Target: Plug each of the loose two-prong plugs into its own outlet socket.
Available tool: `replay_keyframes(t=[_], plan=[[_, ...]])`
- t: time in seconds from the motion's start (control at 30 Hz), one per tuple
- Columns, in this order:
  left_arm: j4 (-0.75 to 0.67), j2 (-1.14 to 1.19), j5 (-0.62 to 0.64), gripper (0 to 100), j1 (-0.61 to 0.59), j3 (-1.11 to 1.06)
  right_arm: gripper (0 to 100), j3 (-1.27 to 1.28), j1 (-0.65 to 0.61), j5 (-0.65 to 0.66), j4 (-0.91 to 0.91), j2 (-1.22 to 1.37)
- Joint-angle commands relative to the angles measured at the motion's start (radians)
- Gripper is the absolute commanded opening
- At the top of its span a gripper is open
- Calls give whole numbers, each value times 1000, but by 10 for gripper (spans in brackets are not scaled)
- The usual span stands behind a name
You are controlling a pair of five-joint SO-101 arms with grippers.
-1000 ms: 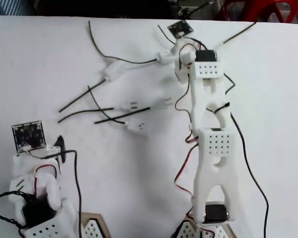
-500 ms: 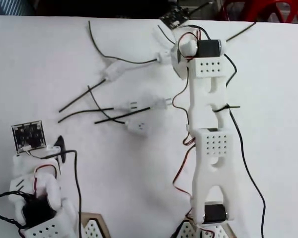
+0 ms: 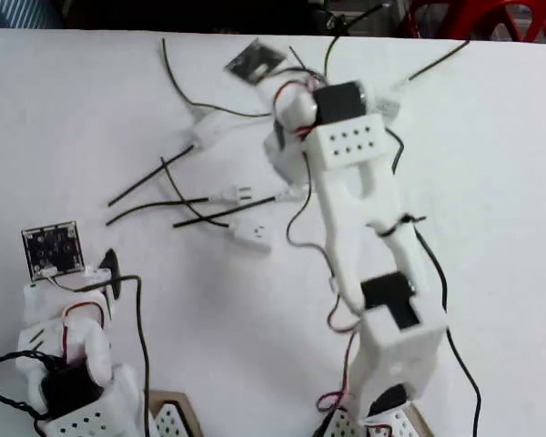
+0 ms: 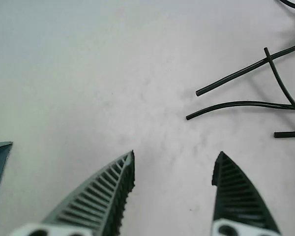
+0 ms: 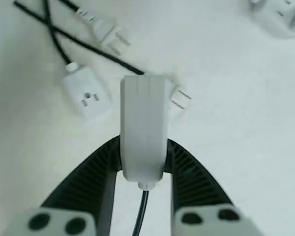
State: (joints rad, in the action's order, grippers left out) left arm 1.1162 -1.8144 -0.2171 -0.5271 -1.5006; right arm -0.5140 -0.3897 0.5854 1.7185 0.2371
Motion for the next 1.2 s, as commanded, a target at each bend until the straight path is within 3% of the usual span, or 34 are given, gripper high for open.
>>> replay_keyframes(t=[0.0, 0.23, 0.43, 0.57, 0.97, 1.17], plan=[[2, -10, 3, 261, 16, 3, 18, 199, -97, 46, 1, -206], [2, -10, 3, 261, 16, 3, 18, 586, -295, 51, -67, -401], [2, -10, 3, 262, 16, 3, 18, 916, -427, 40, -344, -509], [2, -10, 5, 262, 16, 3, 18, 1074, -499, -64, -504, -552], [2, -10, 5, 262, 16, 3, 29, 1269, -553, -121, -750, -555], [2, -10, 5, 262, 16, 3, 154, 1267, -552, -229, -746, -564]])
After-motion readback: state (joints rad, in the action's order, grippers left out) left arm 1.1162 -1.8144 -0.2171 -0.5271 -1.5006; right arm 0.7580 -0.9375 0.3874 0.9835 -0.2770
